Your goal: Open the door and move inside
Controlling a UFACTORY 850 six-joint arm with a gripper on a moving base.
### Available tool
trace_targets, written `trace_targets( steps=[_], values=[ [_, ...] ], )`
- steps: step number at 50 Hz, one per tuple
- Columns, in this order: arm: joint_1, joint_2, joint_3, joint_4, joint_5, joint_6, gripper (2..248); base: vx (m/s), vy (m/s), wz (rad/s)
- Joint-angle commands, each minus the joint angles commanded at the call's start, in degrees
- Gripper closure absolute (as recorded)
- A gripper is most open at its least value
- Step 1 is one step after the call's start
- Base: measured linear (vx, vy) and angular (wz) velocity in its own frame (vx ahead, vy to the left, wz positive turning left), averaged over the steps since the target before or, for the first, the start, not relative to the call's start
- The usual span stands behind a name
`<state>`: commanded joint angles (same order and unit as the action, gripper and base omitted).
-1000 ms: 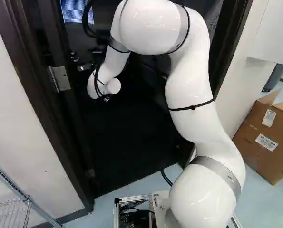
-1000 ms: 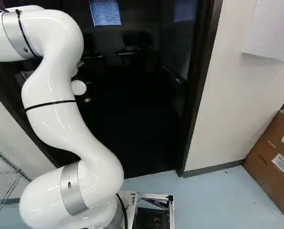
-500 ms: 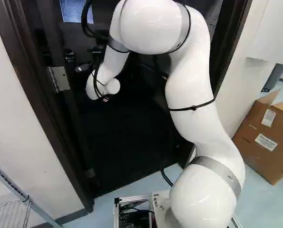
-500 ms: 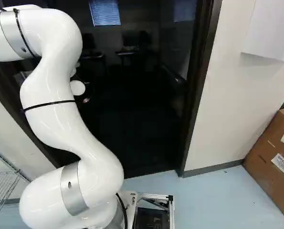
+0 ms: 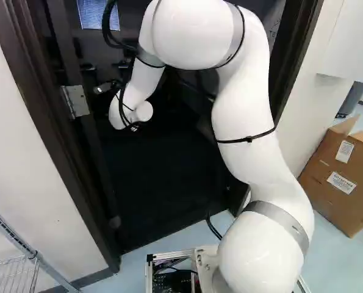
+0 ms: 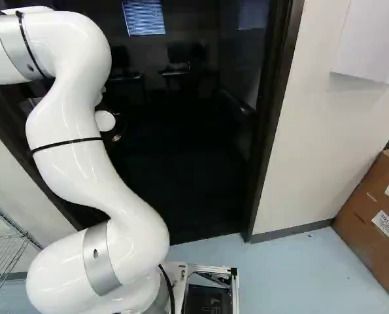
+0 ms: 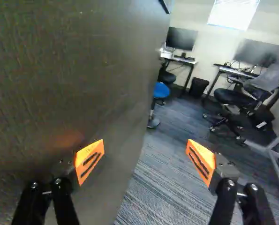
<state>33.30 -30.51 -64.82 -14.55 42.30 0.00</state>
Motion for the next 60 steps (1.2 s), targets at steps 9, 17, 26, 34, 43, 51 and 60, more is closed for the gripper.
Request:
trace_targets(
  steps=[9,17,26,34,43,51,60],
  values=[
    [0.0,0.0,0.0,0.0,0.0,0.0,3,0.000,0.000,0.000],
    [-0.2,0.3,0.4,0.0,0.0,0.0,3,0.000,0.000,0.000],
    [-0.9,1.2,1.6,0.0,0.0,0.0,3,0.000,0.000,0.000],
    [-1.6,2.1,2.7,0.3,0.0,0.0,3,0.000,0.000,0.000],
    [-2.4,3.2,4.1,1.8,0.0,0.0,3,0.000,0.000,0.000],
    [-3.2,4.0,5.2,3.6,0.0,0.0,3,0.000,0.000,0.000],
    [-4.1,5.0,6.5,5.8,0.0,0.0,3,0.000,0.000,0.000]
  ],
)
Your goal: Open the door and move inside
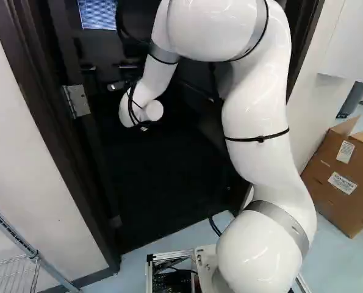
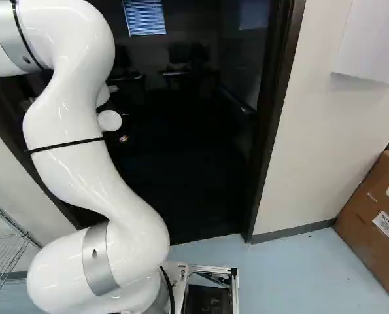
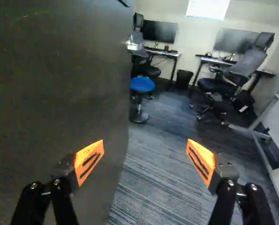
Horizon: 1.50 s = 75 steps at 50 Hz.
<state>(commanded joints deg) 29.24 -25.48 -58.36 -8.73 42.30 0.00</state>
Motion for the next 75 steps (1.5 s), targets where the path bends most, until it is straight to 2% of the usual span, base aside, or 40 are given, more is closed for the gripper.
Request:
trace_targets(
  steps=[27,75],
  values=[
    [-2.7,6.0,7.5,6.2,0.0,0.0,3,0.000,0.000,0.000],
    [-8.4,17.4,20.5,6.6,0.0,0.0,3,0.000,0.000,0.000]
  ],
)
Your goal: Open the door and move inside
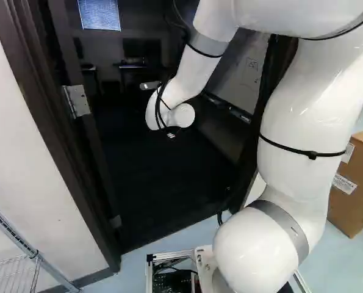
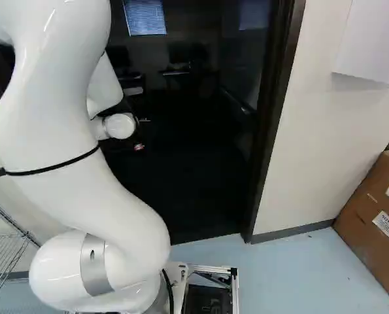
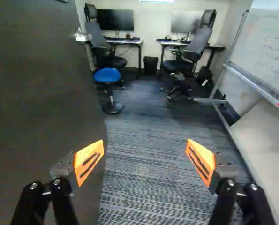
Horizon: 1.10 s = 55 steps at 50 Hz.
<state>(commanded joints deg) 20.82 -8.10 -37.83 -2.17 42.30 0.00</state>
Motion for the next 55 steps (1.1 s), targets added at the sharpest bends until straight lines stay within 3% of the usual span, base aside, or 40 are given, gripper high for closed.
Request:
trace_targets(
  steps=[55],
  values=[
    [-8.1,14.0,14.3,0.0,0.0,0.0,3,0.000,0.000,0.000]
  ],
)
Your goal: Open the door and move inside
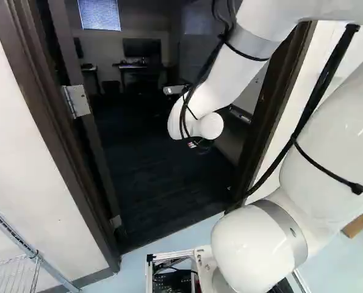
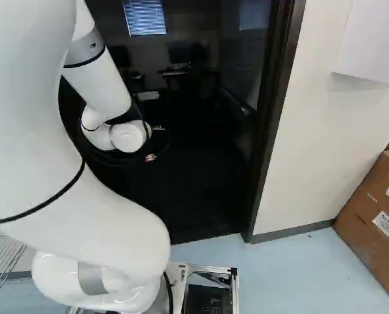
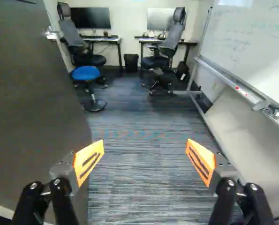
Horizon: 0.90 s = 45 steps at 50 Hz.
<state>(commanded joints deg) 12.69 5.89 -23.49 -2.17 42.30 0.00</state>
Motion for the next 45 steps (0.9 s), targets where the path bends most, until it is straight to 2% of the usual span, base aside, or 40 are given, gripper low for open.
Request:
trace_targets(
  steps=[45],
  values=[
    [-7.7,10.4,9.4,0.0,0.0,0.0,3,0.000,0.000,0.000]
  ],
)
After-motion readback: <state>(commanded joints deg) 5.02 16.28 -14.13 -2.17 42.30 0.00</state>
